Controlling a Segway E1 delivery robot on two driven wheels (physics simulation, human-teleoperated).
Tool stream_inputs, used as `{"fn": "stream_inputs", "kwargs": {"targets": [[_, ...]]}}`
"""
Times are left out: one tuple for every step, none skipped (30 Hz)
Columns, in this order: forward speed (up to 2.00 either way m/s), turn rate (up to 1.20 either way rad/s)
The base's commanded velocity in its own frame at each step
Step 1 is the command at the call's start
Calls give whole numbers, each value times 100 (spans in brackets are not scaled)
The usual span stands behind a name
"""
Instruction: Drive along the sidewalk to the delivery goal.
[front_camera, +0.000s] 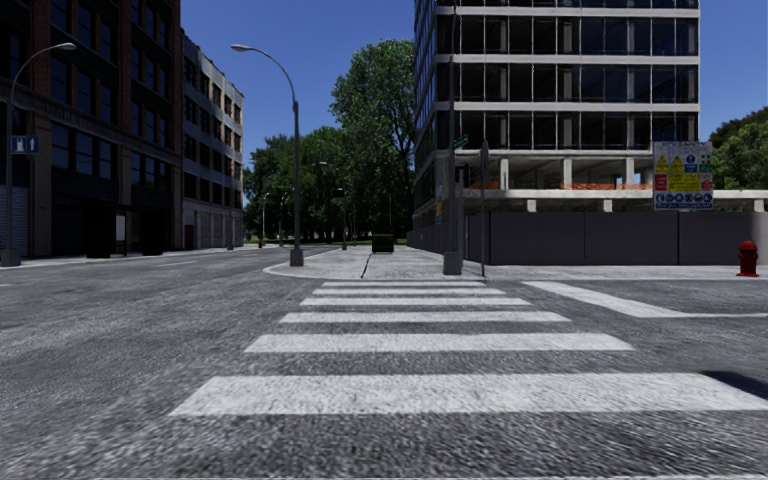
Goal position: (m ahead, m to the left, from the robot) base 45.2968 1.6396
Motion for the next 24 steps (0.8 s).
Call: {"fn": "stream_inputs", "kwargs": {"targets": [[200,0],[200,0],[200,0],[200,0],[200,0],[200,0],[200,0],[200,0],[200,0],[200,0],[200,0],[200,0],[200,0],[200,0],[200,0],[200,0],[200,0],[200,0],[200,0],[200,0],[200,0],[200,0],[200,0],[200,0]]}}
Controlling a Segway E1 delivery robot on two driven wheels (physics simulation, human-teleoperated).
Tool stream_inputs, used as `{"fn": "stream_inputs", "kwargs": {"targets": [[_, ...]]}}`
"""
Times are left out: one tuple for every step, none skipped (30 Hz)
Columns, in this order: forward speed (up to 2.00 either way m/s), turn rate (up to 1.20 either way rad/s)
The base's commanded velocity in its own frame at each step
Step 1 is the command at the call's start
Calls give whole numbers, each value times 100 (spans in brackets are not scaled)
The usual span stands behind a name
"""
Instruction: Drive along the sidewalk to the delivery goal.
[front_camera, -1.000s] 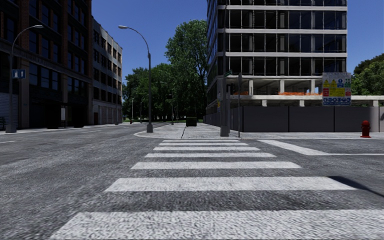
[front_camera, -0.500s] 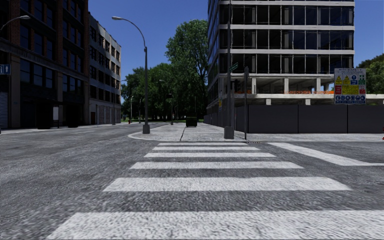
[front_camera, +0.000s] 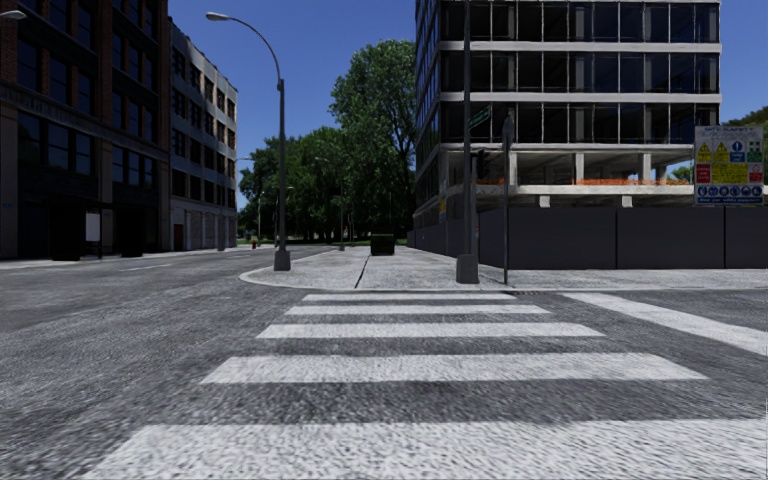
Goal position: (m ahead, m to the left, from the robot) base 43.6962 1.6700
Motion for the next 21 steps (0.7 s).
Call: {"fn": "stream_inputs", "kwargs": {"targets": [[200,0],[200,0],[200,0],[200,0],[200,0],[200,0],[200,0],[200,0],[200,0],[200,0],[200,0],[200,0],[200,0],[200,0],[200,0],[200,0],[200,0],[200,0],[200,0],[200,0],[200,0]]}}
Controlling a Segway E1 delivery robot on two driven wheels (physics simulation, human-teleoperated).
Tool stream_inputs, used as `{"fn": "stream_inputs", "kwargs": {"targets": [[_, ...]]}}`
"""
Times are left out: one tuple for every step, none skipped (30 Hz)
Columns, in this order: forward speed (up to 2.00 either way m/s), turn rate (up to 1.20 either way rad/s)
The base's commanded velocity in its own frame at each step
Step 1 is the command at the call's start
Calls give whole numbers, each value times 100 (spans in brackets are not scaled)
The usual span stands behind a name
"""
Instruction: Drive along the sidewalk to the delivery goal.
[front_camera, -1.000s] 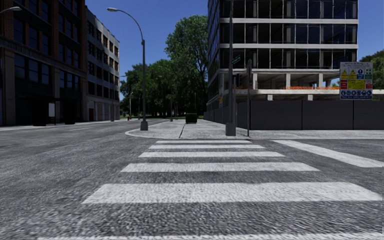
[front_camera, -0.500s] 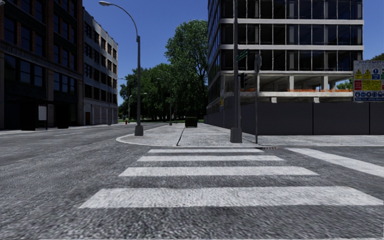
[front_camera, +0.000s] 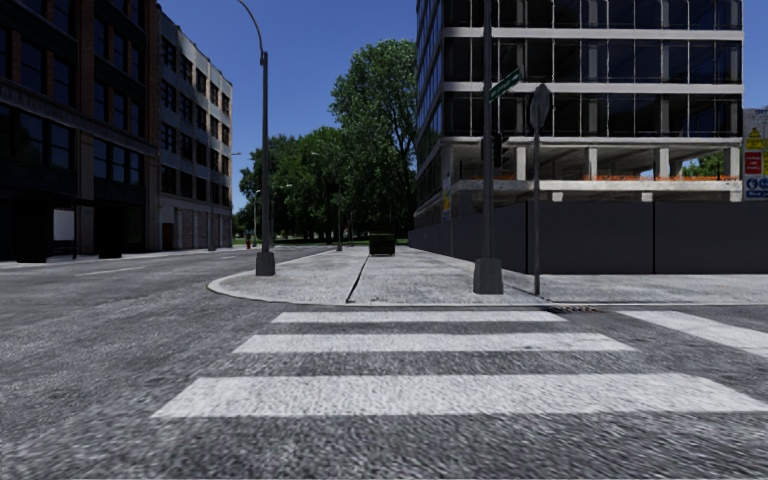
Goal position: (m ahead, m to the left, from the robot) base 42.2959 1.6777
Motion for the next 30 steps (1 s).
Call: {"fn": "stream_inputs", "kwargs": {"targets": [[200,0],[200,0],[200,0],[200,0],[200,0],[200,0],[200,0],[200,0],[200,0],[200,0],[200,0],[200,0],[200,0],[200,0],[200,0],[200,0],[200,0],[200,0],[200,0],[200,0],[200,0],[200,0],[200,0],[200,0],[200,0],[200,0],[200,0],[200,0],[200,0],[200,0]]}}
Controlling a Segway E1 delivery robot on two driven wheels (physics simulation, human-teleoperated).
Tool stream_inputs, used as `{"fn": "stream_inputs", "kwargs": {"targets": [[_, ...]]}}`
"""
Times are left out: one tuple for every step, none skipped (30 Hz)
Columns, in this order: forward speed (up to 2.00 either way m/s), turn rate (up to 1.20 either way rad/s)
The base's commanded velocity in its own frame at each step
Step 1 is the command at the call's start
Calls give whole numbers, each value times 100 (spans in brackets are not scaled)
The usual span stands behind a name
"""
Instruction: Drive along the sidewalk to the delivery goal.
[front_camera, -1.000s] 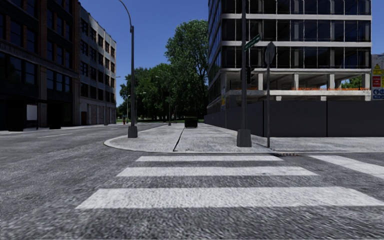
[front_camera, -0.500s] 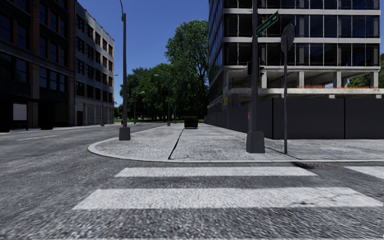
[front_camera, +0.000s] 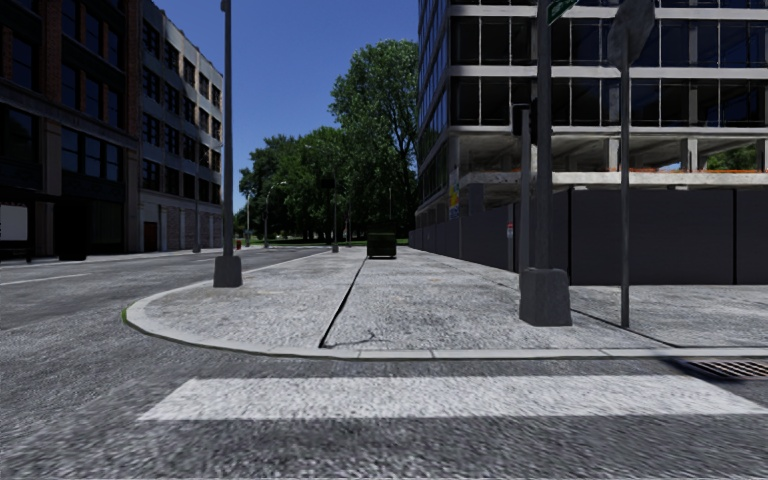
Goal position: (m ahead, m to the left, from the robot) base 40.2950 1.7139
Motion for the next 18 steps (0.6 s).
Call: {"fn": "stream_inputs", "kwargs": {"targets": [[200,0],[200,0],[200,0],[200,0],[200,0],[200,0],[200,0],[200,0],[200,0],[200,0],[200,0],[200,0],[200,-14],[200,-14],[200,-23],[200,-27],[200,-29],[200,-29]]}}
